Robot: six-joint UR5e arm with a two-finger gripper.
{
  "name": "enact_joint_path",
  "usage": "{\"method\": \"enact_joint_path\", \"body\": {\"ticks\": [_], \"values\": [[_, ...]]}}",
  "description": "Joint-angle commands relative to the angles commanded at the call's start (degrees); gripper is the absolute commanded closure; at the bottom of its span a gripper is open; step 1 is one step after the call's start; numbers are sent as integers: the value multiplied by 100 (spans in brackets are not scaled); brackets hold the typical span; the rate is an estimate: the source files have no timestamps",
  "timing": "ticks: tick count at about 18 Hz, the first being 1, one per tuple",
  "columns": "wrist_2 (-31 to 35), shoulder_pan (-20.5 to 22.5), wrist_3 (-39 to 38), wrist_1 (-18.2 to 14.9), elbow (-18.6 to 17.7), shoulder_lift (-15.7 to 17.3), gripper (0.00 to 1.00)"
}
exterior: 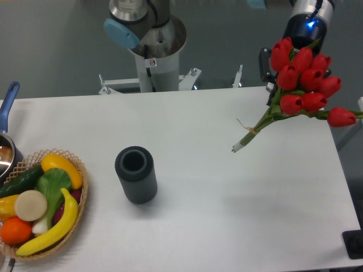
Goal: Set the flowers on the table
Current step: 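Carry the red tulip bouquet in the gripper toward the table center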
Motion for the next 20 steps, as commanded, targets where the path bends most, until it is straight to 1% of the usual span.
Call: {"method": "enact_joint_path", "body": {"ticks": [1, 2, 3, 6, 9, 11, 13, 14, 16, 20], "values": [[236, -17, 9, 0, -18, 26, 60], [578, -44, -17, -9, 60, 27, 60], [694, -61, -35, -26, 96, 44, 60], [975, -62, -35, -35, 52, 158, 60], [1896, -105, -17, -44, -9, 404, 60], [2258, -237, 9, -44, -62, 440, 60], [2574, -246, 18, -53, -97, 518, 60], [2863, -263, 26, -53, -123, 554, 60], [3513, -526, 27, -53, -141, 580, 60], [5139, -1071, 18, -79, -132, 563, 60]]}}
